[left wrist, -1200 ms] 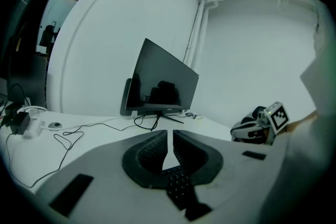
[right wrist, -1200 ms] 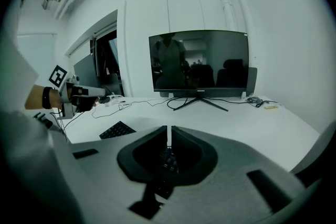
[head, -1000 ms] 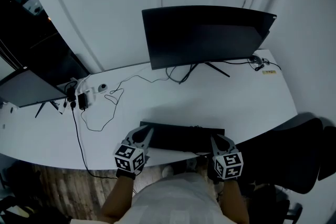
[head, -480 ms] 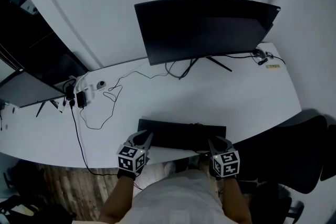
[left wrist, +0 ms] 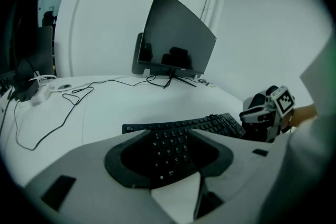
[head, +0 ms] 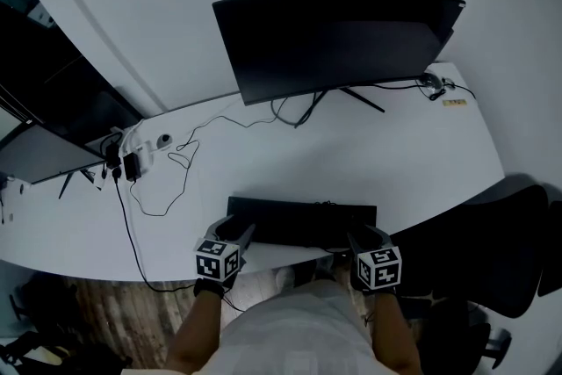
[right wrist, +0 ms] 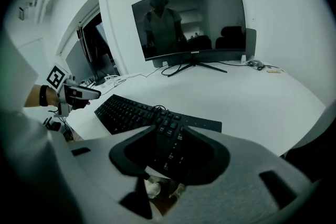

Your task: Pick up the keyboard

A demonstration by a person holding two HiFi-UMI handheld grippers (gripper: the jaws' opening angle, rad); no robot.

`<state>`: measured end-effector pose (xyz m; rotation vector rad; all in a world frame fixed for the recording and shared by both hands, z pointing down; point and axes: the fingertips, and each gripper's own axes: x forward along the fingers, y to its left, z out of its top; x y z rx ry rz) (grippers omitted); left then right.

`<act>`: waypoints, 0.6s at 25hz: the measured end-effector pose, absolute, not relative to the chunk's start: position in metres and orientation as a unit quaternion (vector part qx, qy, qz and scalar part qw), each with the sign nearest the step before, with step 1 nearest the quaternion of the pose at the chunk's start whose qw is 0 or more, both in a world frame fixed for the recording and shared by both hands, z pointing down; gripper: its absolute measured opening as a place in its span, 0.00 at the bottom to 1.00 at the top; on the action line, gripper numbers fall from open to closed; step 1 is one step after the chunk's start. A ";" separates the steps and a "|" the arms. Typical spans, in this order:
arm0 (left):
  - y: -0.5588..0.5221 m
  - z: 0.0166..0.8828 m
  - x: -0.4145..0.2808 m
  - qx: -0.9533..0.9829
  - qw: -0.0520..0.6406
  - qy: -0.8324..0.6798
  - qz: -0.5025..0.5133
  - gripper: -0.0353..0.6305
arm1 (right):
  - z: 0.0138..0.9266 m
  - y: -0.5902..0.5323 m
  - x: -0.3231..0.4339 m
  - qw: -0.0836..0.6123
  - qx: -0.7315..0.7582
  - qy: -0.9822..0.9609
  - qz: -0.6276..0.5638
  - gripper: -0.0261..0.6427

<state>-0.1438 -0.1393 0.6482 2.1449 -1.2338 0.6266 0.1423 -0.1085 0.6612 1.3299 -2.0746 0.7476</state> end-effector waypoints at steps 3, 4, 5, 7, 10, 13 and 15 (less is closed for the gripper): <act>-0.140 0.655 -0.149 0.795 0.295 -0.468 0.250 0.40 | 0.666 -0.107 0.147 0.281 0.495 -0.769 0.291 0.34; -0.140 0.658 -0.151 0.791 0.298 -0.469 0.256 0.42 | 0.668 -0.106 0.149 0.283 0.494 -0.767 0.296 0.36; -0.140 0.661 -0.152 0.787 0.301 -0.471 0.261 0.44 | 0.670 -0.105 0.150 0.284 0.494 -0.765 0.300 0.39; -0.142 0.665 -0.155 0.780 0.307 -0.472 0.271 0.47 | 0.675 -0.104 0.154 0.287 0.494 -0.760 0.309 0.45; -0.145 0.670 -0.162 0.769 0.312 -0.480 0.284 0.50 | 0.681 -0.104 0.159 0.292 0.498 -0.753 0.316 0.51; -0.148 0.675 -0.166 0.761 0.317 -0.484 0.295 0.53 | 0.686 -0.105 0.163 0.294 0.498 -0.746 0.329 0.58; -0.150 0.679 -0.168 0.756 0.322 -0.484 0.302 0.55 | 0.691 -0.105 0.165 0.294 0.498 -0.739 0.345 0.63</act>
